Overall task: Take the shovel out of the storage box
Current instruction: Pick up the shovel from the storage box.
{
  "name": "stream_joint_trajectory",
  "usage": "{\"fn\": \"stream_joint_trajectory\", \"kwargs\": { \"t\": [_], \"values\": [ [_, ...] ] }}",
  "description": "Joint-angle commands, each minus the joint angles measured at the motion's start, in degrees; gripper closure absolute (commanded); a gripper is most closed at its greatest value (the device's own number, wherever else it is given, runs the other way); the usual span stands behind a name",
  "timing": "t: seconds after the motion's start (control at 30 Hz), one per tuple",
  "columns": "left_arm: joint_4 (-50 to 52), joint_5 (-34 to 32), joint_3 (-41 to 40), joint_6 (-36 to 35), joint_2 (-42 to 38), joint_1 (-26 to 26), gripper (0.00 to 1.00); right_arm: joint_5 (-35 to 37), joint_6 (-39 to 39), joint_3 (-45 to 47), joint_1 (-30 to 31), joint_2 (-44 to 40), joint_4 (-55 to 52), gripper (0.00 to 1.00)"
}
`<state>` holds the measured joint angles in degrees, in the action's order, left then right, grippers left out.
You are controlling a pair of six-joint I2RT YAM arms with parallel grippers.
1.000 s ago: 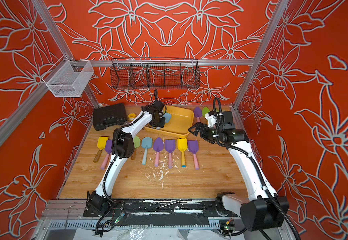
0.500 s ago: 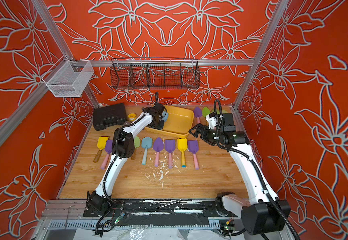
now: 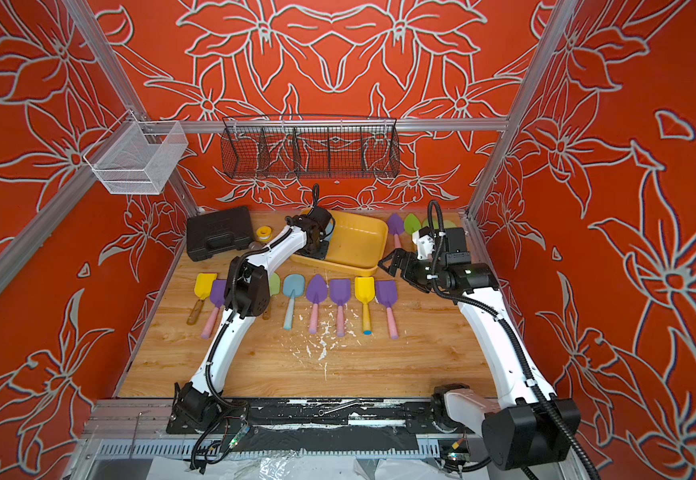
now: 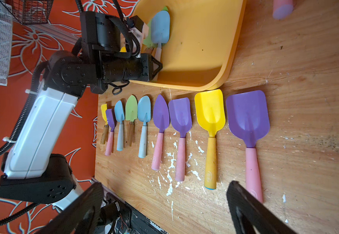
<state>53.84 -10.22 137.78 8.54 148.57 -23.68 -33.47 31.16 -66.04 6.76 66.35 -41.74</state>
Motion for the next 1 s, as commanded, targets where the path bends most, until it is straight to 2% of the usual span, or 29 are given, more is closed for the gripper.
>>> {"fn": "stream_joint_trajectory", "kwargs": {
  "t": [0.0,0.13,0.47,0.97],
  "values": [
    [1.5,-2.6,-1.4,-0.1,-3.1,0.4,0.95,1.3,0.5,0.7,0.1,-0.9,-0.1,0.03],
    [1.2,-3.0,-2.2,0.9,-5.4,0.4,1.0,2.1,0.5,0.7,0.1,-1.3,0.1,0.03],
    [1.2,-2.7,-3.3,3.3,-10.5,-0.5,1.0,2.5,2.9,2.5,-0.1,-3.0,2.4,0.03],
    [1.8,-1.1,-5.5,5.1,-17.4,-1.9,1.0,3.2,6.6,2.0,-0.2,-0.6,6.4,0.03]
  ]
}}
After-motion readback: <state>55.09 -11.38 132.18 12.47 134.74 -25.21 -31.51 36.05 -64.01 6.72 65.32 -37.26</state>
